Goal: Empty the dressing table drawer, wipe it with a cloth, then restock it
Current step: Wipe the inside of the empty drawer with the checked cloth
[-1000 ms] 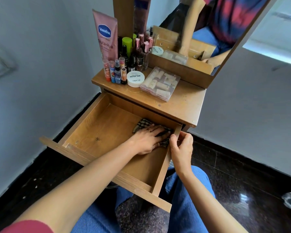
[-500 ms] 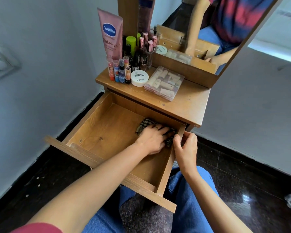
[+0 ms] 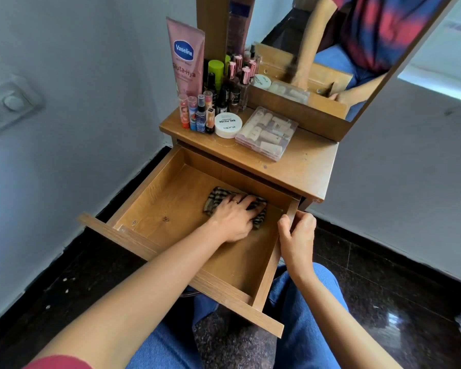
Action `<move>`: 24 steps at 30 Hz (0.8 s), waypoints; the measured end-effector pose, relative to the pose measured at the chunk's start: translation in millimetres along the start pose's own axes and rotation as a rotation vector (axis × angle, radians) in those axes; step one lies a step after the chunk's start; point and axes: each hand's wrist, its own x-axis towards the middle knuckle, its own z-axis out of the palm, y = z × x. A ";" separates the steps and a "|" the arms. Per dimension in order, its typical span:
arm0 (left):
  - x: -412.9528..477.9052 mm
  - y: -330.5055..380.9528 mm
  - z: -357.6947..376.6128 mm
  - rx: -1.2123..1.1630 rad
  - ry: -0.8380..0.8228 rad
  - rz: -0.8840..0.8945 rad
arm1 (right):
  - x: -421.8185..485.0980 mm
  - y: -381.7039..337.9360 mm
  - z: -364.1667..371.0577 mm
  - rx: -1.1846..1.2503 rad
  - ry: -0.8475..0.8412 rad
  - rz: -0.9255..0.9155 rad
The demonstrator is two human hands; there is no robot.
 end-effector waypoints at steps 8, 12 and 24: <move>-2.8 -7.8 4.9 -0.175 -0.004 0.112 | 1.5 3.4 -1.7 -0.018 -0.007 -0.006; -0.8 -8.7 7.6 -0.182 -0.058 0.129 | 1.3 3.9 -2.3 -0.007 -0.011 -0.008; 16.1 22.2 3.9 -0.120 -0.130 0.139 | 1.6 3.9 -0.8 0.014 -0.023 -0.014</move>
